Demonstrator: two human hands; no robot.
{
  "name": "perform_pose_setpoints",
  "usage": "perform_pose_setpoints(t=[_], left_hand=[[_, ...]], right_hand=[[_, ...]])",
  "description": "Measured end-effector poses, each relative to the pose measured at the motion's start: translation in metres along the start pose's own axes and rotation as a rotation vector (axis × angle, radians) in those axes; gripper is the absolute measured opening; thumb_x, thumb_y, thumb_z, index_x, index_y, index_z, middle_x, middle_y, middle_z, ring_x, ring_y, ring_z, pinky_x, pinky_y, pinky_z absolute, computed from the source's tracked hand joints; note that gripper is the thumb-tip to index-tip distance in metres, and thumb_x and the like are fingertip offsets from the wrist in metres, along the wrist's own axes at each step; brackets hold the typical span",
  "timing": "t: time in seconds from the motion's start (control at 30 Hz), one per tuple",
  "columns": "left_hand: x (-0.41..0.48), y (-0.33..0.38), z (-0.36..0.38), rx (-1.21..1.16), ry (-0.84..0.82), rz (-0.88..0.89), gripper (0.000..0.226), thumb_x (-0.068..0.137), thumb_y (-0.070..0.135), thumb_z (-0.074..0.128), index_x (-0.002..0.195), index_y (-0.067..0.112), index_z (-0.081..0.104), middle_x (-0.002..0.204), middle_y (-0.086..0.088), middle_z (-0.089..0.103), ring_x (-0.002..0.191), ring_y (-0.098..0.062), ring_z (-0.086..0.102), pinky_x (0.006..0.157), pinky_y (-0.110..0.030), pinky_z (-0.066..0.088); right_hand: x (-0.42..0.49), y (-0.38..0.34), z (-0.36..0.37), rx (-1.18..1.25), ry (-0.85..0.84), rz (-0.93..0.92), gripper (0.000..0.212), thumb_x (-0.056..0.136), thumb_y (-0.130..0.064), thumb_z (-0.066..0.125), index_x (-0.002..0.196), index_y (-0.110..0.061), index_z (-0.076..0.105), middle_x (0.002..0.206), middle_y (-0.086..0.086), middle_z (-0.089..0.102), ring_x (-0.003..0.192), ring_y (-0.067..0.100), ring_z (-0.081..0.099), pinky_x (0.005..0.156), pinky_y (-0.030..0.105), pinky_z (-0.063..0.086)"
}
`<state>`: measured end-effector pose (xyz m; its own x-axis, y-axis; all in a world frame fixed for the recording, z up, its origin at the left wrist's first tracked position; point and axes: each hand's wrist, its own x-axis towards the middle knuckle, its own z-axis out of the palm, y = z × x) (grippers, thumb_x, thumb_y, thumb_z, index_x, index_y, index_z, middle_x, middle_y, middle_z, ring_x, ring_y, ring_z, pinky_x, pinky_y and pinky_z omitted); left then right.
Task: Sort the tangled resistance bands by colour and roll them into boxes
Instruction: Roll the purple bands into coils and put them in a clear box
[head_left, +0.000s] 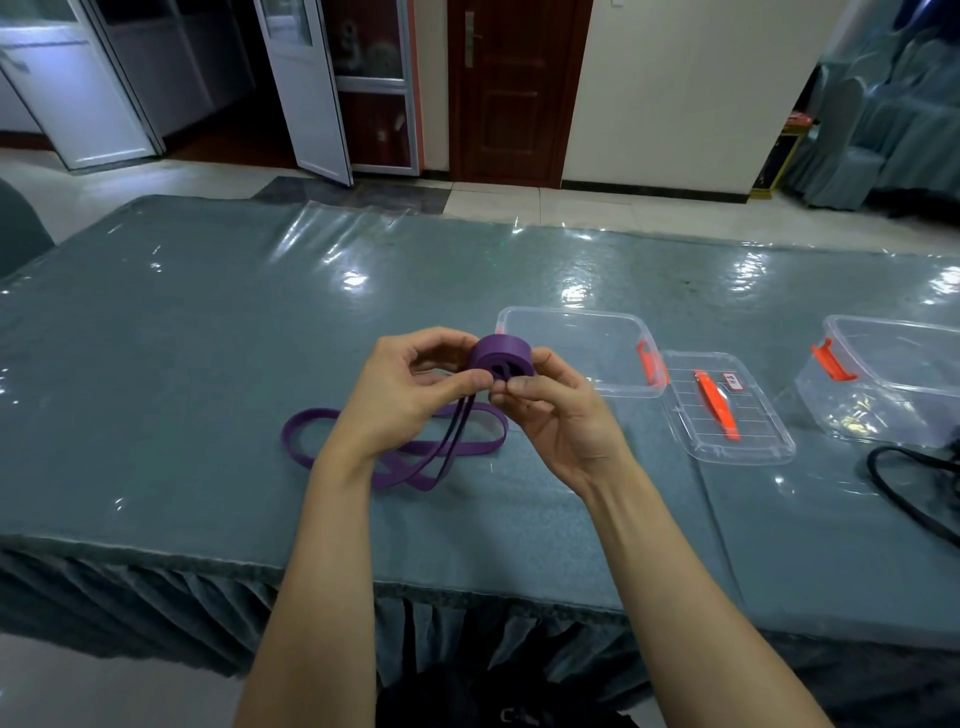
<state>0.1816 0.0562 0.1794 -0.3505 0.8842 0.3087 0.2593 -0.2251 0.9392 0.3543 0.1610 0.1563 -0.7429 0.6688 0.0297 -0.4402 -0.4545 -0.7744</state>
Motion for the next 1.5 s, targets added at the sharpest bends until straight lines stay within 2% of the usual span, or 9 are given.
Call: perform_pose_setpoints(t=[0.17,0.37,0.5,0.77,0.87,1.03,1.3,1.4,1.5], left_hand=[[-0.003,-0.001,-0.007,-0.053,0.006,0.003,0.031,0.081,0.014,0.095,0.107,0.027,0.087,0.105,-0.004,0.086,0.101,-0.022,0.083,0.092,-0.031,0.065],[-0.002,0.001,-0.01,0.131,-0.019,-0.001,0.032,0.077,0.016,0.098,0.1,0.034,0.087,0.096,0.005,0.086,0.091,-0.011,0.082,0.087,-0.025,0.063],[-0.001,0.003,-0.01,0.415,-0.085,-0.027,0.033,0.075,0.015,0.099,0.09,0.041,0.085,0.083,0.007,0.083,0.079,-0.018,0.078,0.084,-0.039,0.064],[-0.002,0.011,-0.005,0.518,-0.207,-0.055,0.023,0.068,0.026,0.093,0.091,0.03,0.087,0.079,0.01,0.081,0.077,-0.017,0.078,0.08,-0.039,0.064],[-0.003,0.008,-0.009,0.432,-0.201,-0.021,0.031,0.072,0.013,0.1,0.095,0.031,0.087,0.086,0.009,0.082,0.083,-0.014,0.079,0.086,-0.035,0.064],[-0.005,0.008,-0.017,0.052,-0.125,-0.031,0.04,0.067,0.016,0.102,0.101,0.032,0.088,0.101,0.0,0.086,0.096,-0.012,0.081,0.092,-0.026,0.062],[-0.002,0.015,-0.011,-0.119,-0.041,-0.021,0.04,0.066,0.024,0.099,0.104,0.032,0.088,0.101,-0.005,0.086,0.097,-0.021,0.084,0.086,-0.026,0.065],[-0.005,0.013,-0.021,0.07,-0.075,-0.066,0.036,0.07,0.017,0.103,0.102,0.027,0.089,0.097,-0.002,0.086,0.095,-0.02,0.084,0.09,-0.034,0.068],[-0.005,0.015,-0.022,0.445,-0.128,-0.102,0.029,0.072,0.024,0.102,0.096,0.034,0.089,0.084,0.009,0.084,0.086,-0.013,0.083,0.088,-0.044,0.068]], right_hand=[[0.003,-0.005,-0.006,-0.359,0.007,-0.093,0.038,0.079,-0.002,0.088,0.115,-0.002,0.078,0.101,0.02,0.08,0.088,0.027,0.078,0.086,0.033,0.062],[0.0,-0.016,-0.008,-0.917,0.076,-0.143,0.032,0.076,-0.011,0.096,0.104,-0.018,0.084,0.088,0.003,0.072,0.069,0.012,0.064,0.071,0.027,0.057],[-0.004,-0.037,-0.002,-1.308,-0.018,-0.225,0.066,0.073,-0.03,0.1,0.133,-0.031,0.074,0.111,-0.008,0.066,0.066,0.006,0.058,0.07,0.022,0.053],[-0.004,-0.041,0.018,-1.684,-0.174,-0.168,0.026,0.084,-0.029,0.089,0.107,-0.022,0.081,0.103,-0.002,0.067,0.079,0.014,0.068,0.081,0.039,0.059],[-0.004,-0.042,0.017,-1.684,-0.178,-0.182,0.018,0.081,-0.024,0.087,0.097,-0.021,0.078,0.093,-0.002,0.068,0.075,0.015,0.067,0.076,0.043,0.059],[-0.007,-0.046,0.011,-0.959,-0.101,-0.177,0.022,0.082,-0.005,0.085,0.098,-0.011,0.071,0.071,0.009,0.067,0.068,0.021,0.064,0.072,0.041,0.056],[-0.001,-0.022,0.005,-0.456,-0.128,-0.148,0.038,0.085,-0.008,0.08,0.119,0.004,0.067,0.095,0.017,0.076,0.079,0.025,0.073,0.086,0.033,0.059],[-0.004,-0.022,-0.002,-0.656,-0.15,-0.059,0.031,0.088,-0.002,0.081,0.116,-0.009,0.07,0.093,0.016,0.081,0.081,0.023,0.078,0.087,0.036,0.061],[-0.001,-0.031,-0.003,-1.36,-0.1,-0.13,0.041,0.083,-0.023,0.091,0.12,-0.029,0.075,0.102,-0.006,0.076,0.073,0.013,0.071,0.078,0.033,0.06]])
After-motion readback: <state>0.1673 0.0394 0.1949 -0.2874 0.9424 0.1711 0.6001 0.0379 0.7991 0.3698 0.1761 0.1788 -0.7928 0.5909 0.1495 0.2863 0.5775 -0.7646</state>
